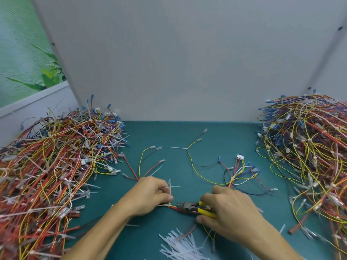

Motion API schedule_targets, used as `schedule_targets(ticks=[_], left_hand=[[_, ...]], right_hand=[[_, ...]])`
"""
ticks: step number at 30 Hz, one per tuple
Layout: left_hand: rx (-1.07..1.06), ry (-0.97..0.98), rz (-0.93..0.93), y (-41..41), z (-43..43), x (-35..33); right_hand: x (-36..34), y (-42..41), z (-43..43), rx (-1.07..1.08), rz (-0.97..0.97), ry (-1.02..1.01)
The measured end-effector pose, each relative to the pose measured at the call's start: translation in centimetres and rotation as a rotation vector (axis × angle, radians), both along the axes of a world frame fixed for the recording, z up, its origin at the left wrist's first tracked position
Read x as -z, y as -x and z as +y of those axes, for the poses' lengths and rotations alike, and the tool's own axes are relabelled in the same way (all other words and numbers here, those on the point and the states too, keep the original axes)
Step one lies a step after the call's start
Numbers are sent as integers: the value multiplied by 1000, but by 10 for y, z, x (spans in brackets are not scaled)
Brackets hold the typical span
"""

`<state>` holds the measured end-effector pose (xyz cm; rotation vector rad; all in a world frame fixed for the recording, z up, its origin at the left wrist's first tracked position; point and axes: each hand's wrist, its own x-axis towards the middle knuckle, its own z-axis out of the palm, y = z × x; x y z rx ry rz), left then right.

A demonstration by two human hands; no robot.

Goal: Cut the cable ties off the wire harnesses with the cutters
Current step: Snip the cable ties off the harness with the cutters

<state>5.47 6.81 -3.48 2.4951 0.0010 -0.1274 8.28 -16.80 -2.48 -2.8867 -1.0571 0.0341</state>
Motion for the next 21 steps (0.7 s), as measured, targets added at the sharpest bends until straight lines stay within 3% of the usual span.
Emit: schedule_targets(ticks=[8,21], left_hand=[[-61,-15,-61,0,-5,5],[-65,206,19,5,-4,4]], right_hand=[[4,-2,11,57,42,-60],[3,1,16,18,97,-73]])
